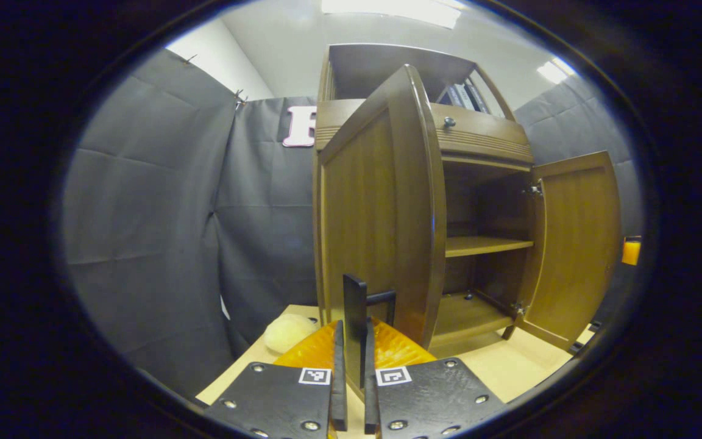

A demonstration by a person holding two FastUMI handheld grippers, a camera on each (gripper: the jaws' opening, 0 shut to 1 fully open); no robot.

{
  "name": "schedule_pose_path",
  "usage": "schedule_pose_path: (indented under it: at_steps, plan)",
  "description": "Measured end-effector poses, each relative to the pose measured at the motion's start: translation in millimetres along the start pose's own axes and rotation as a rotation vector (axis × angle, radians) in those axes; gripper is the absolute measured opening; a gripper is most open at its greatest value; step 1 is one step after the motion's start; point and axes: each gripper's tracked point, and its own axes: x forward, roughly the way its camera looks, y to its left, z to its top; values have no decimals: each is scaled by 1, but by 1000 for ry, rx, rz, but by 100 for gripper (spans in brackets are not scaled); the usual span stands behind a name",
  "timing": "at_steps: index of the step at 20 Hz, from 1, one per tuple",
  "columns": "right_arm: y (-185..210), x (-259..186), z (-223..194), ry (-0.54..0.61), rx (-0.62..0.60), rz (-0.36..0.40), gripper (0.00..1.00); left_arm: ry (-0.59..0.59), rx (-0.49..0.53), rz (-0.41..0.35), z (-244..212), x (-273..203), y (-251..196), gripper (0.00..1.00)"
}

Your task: Open the right door of the double-door shoe cabinet with the right hand, and open the left door with the left hand.

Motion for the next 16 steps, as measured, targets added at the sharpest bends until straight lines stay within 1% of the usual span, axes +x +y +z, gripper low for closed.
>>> schedule_pose_path:
  at_steps: [1,2,5,6,7,11,12,16]
  plan:
    - [3,1,1,-1,-4,3,96,-4,14,18,0,-3,9,14]
    - [6,2,1,0,-6,6,93,-5,27,34,1,-5,20,14]
    - [15,5,2,-1,-4,15,96,-8,6,44,0,-8,34,12]
    - [19,5,2,0,-5,17,96,-10,9,49,0,-10,39,15]
    - [21,6,2,0,-8,18,96,-12,12,55,0,-11,43,15]
    - [29,5,2,-2,-18,12,96,-15,7,69,-1,-18,62,9]
    - [30,5,2,-3,-17,5,96,-11,9,73,-3,-19,68,15]
    - [32,4,8,-25,-21,-21,96,-9,18,103,-9,-26,93,15]
